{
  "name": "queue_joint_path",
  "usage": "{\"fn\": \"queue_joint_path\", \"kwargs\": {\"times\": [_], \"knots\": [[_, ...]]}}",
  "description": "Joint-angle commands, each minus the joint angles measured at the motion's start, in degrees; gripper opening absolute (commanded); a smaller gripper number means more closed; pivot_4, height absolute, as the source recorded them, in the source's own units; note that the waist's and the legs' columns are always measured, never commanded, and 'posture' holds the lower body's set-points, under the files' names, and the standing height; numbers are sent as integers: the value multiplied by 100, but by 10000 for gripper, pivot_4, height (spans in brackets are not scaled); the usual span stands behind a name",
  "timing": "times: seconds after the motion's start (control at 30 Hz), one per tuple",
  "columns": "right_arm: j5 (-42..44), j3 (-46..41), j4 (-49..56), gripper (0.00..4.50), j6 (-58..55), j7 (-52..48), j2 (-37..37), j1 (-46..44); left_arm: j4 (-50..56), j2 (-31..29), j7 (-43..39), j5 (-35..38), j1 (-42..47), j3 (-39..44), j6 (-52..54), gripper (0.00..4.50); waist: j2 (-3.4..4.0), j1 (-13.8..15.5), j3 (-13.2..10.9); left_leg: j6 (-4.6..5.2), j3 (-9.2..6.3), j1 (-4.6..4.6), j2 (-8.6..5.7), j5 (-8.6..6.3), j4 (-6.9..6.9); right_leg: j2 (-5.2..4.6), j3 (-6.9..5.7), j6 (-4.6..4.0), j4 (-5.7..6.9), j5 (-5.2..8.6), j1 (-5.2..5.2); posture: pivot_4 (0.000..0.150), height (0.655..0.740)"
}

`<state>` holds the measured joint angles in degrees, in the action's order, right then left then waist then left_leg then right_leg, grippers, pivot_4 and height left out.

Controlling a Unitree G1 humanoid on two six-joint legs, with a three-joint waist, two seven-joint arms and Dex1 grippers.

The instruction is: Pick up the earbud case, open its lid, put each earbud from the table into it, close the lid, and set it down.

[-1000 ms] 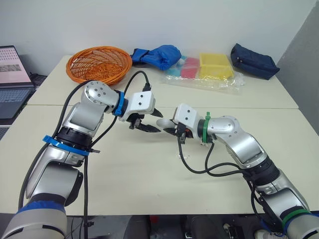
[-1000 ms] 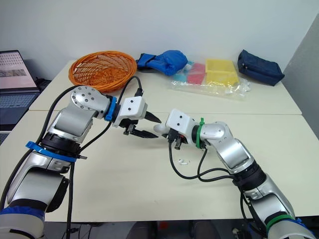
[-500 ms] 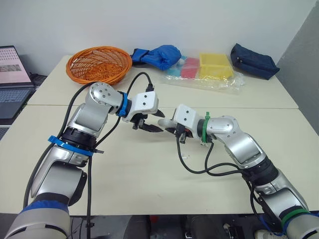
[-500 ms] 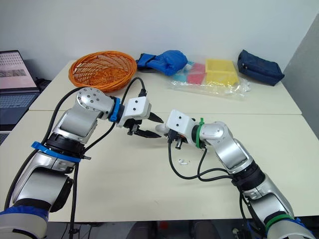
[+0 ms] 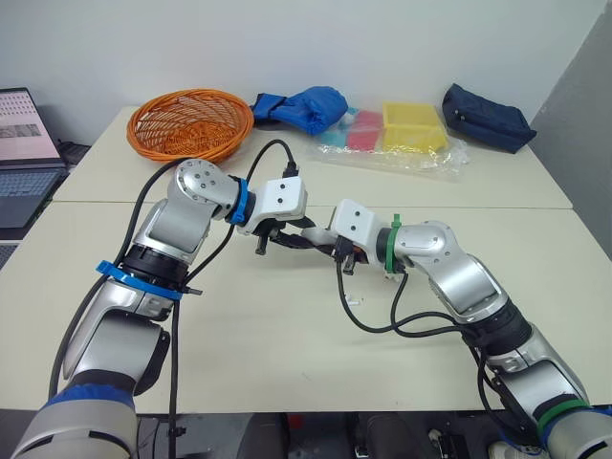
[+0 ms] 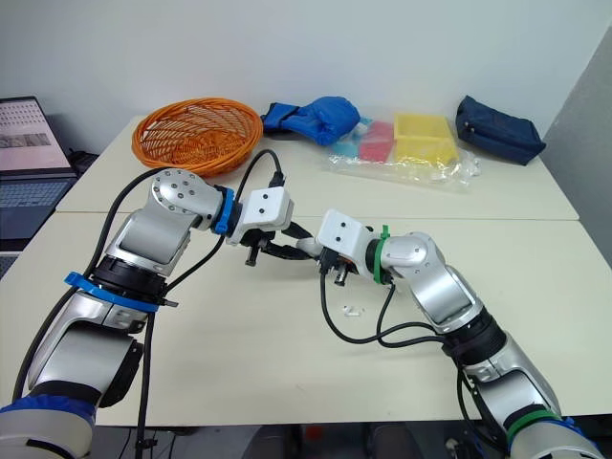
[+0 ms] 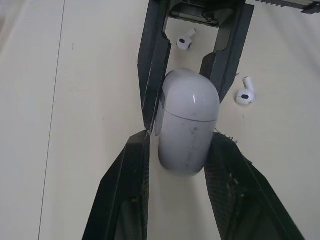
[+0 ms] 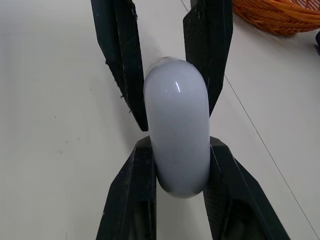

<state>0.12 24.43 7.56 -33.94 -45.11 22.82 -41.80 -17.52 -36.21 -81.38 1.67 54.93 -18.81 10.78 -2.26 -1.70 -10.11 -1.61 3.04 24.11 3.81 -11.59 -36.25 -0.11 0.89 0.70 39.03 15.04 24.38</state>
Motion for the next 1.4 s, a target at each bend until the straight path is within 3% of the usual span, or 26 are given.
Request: {"fn": "queue_joint_path", "kwargs": {"times": [0.03,0.37,0.5,1.17,1.4], "knots": [[-13,-66,166,8262,19,-27,-38,-144,263,-10,14,20,114,78,-18,15698,0,0,0,0,0,0,0,0,-1,0,0,0,0,0,0,1500,7400],[-16,-75,191,8262,-19,-46,-27,-127,256,-57,-28,23,137,106,-23,15698,0,0,0,0,0,0,0,0,-3,0,0,0,3,0,0,1500,7400],[-23,-83,188,8262,-24,-53,-8,-118,238,-110,-38,-53,136,74,-2,8150,0,0,0,0,0,1,0,0,-4,0,0,0,3,0,0,1500,7400],[-19,-159,201,8262,-61,-74,26,-109,303,-84,-52,-48,123,59,133,8048,0,0,0,0,0,1,0,0,-7,0,0,0,4,-1,-1,1500,7400],[426,-517,486,31678,-345,-270,100,49,196,-25,-61,390,-97,330,858,8048,0,0,0,0,0,0,0,0,-8,0,0,0,5,0,-1,1500,7400]]}}
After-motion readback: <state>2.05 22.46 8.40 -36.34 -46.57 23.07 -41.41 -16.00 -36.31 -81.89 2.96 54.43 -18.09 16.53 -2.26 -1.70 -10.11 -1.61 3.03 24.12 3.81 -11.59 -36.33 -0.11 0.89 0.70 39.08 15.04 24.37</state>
